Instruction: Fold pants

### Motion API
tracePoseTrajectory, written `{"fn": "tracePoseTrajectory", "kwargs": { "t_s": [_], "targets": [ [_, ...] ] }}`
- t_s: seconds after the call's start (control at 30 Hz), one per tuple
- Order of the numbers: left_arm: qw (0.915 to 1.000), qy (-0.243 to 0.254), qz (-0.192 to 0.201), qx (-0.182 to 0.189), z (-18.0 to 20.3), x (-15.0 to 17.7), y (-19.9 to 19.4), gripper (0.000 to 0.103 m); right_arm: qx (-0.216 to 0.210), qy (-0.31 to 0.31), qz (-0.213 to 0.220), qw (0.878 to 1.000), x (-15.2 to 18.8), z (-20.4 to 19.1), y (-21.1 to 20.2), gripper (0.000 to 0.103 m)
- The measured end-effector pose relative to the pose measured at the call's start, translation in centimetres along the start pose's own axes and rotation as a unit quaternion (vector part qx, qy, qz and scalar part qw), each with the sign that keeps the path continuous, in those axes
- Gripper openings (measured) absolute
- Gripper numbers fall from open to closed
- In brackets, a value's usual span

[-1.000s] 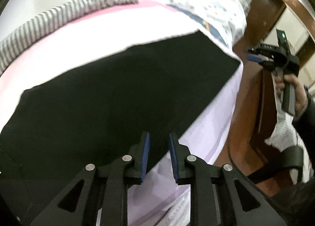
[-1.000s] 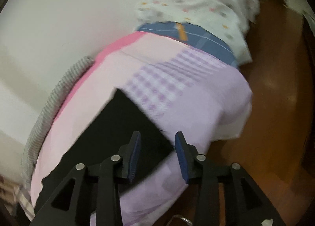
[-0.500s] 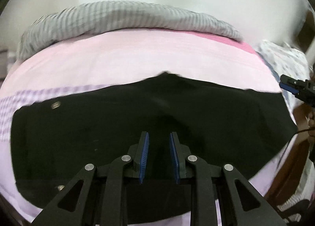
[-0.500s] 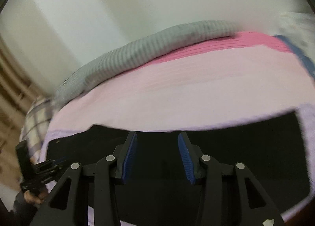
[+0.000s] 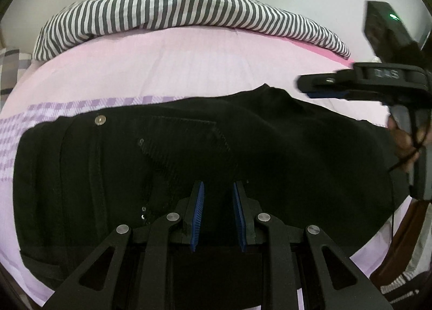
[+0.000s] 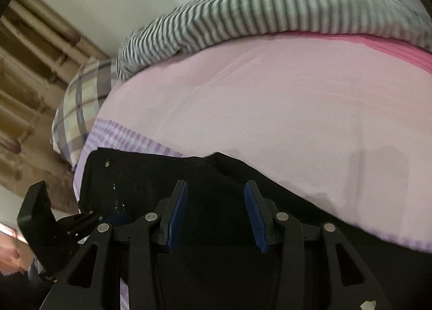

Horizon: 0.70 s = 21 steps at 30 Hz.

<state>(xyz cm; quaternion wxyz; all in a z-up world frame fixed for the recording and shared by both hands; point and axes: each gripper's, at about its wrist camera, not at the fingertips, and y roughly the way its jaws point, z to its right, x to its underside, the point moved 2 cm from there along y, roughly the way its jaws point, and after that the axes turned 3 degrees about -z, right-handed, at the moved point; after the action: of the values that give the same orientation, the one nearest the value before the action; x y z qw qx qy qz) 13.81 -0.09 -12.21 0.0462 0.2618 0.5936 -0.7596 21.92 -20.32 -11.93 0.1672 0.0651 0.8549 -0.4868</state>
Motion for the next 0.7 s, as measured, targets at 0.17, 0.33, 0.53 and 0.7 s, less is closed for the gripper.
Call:
{"fn": "tracePoseTrajectory", "kwargs": {
  "t_s": [0.17, 0.33, 0.53, 0.7],
  "targets": [
    [1.0000, -0.001, -0.002, 0.006, -0.5, 0.5, 0.1, 0.023, -0.002, -0.021, -0.035, 0.999, -1.0, -0.6, 2.8, 0.033],
    [1.0000, -0.005, -0.002, 0.008, -0.5, 0.7, -0.1, 0.023, -0.012, -0.027, -0.024, 0.999, -1.7, -0.8, 2.6, 0.009],
    [1.0000, -0.003, 0.001, 0.000, -0.3, 0.7, -0.1, 0.023, 0.023, -0.018, 0.000, 1.000, -2.1, -0.4, 3.5, 0.005],
    [0.9998, -0.018, -0.003, 0.011, -0.9, 1.1, 0.0, 0.023, 0.034, -0.021, 0.012, 0.999, -2.0, -0.1, 3.8, 0.008]
  ]
}}
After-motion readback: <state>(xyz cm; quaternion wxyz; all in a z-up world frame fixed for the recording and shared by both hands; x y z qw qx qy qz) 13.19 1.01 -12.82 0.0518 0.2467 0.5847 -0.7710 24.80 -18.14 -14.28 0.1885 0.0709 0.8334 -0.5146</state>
